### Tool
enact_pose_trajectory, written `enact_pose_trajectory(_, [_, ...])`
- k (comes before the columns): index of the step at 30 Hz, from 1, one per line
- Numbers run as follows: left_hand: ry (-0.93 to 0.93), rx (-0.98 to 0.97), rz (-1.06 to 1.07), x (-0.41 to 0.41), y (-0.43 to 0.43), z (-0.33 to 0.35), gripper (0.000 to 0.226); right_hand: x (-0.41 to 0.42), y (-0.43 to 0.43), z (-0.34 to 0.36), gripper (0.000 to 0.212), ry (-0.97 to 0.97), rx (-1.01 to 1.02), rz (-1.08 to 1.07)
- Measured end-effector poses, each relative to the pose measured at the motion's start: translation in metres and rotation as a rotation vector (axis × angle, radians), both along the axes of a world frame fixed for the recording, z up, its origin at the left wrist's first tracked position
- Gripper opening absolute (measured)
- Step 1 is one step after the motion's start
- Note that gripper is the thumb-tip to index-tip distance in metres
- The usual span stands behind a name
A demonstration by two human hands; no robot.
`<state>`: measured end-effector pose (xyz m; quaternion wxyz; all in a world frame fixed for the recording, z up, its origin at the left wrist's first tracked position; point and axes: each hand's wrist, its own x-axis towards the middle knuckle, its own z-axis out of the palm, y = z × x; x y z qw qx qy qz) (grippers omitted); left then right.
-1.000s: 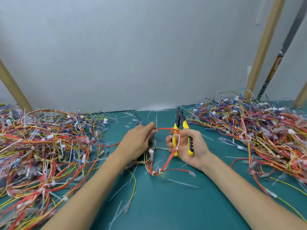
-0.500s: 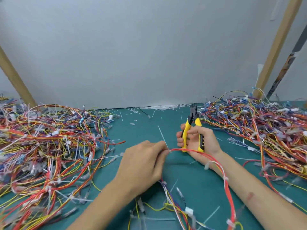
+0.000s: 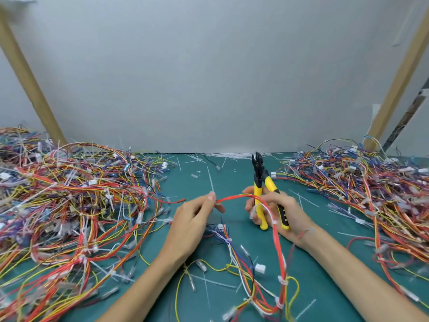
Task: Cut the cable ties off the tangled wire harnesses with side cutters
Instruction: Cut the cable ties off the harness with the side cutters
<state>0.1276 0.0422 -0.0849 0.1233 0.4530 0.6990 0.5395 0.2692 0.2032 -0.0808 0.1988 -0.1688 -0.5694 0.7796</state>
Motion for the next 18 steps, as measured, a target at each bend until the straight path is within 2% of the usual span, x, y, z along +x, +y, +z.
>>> enact_pose_trajectory(3, [0.028, 0.031, 0.029, 0.0, -0.002, 0.003, 0.042, 0.003, -0.002, 0.002, 0.043, 0.001, -0.007, -0.015])
enact_pose_trajectory(7, [-0.032, 0.036, 0.036, -0.001, -0.002, 0.002, 0.036, 0.003, -0.003, 0.003, 0.048, 0.022, -0.048, -0.036])
enact_pose_trajectory(11, [0.052, 0.007, 0.055, 0.0, -0.002, 0.001, 0.025, 0.002, -0.004, 0.005, 0.061, -0.014, -0.052, -0.027])
enact_pose_trajectory(14, [0.149, -0.005, 0.087, 0.0, -0.001, -0.001, 0.022, -0.001, -0.008, 0.006, 0.068, -0.086, 0.037, -0.043])
enact_pose_trajectory(18, [0.241, -0.02, 0.115, -0.001, 0.0, -0.005, 0.018, -0.003, -0.014, 0.005, 0.063, -0.171, 0.197, -0.06])
